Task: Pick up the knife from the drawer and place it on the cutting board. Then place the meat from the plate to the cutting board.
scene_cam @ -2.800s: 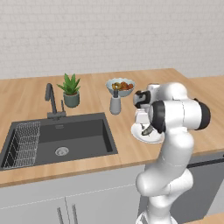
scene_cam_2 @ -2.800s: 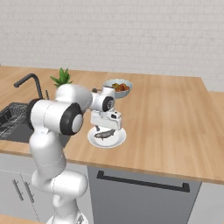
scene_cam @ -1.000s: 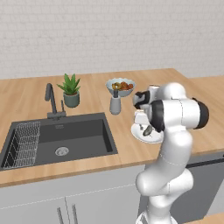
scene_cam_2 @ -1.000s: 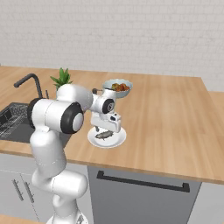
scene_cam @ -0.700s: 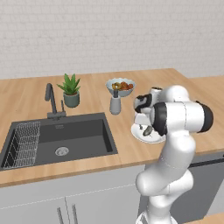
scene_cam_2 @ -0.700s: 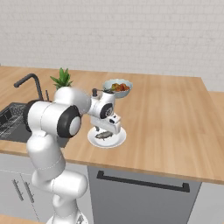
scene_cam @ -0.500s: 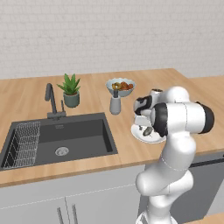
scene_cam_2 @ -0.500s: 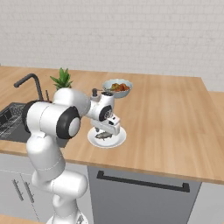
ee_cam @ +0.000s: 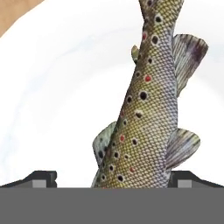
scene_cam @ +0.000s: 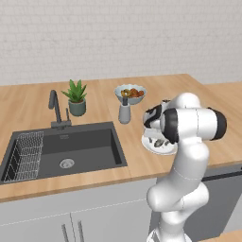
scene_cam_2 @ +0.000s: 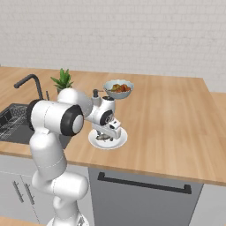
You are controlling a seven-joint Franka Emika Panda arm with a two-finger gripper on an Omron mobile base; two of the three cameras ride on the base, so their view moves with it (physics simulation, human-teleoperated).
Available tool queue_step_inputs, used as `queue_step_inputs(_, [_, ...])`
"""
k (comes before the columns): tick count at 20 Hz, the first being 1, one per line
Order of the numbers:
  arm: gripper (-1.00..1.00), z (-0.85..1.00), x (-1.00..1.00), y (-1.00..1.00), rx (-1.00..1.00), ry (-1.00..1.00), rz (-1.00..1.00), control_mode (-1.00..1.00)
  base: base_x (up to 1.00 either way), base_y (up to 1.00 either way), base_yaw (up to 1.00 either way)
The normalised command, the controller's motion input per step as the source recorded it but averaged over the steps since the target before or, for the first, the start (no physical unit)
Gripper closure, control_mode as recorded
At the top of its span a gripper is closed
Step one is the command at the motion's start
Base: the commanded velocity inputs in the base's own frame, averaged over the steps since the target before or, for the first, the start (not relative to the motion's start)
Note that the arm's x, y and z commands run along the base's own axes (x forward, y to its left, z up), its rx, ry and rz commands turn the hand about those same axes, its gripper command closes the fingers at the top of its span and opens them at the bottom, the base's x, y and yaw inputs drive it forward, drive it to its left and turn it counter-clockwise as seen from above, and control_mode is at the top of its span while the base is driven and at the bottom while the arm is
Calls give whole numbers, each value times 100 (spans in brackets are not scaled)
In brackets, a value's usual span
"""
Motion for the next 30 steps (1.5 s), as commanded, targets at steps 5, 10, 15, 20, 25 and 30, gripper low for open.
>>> queue_step_inputs(5, [-100, -13, 0, -1, 0, 0, 0, -100, 0, 0, 0])
queue_step_inputs(10, [100, 0, 0, 0, 0, 0, 0, -100, 0, 0, 0])
queue_step_inputs(15, [100, 0, 0, 0, 0, 0, 0, -100, 0, 0, 0])
queue_step_inputs(20, [100, 25, -17, 0, 0, 0, 0, -100, 0, 0, 0])
queue_step_inputs(25, [100, 93, -41, 0, 0, 0, 4, -100, 0, 0, 0])
queue_step_inputs(30, [100, 100, -66, 0, 0, 0, 10, -100, 0, 0, 0])
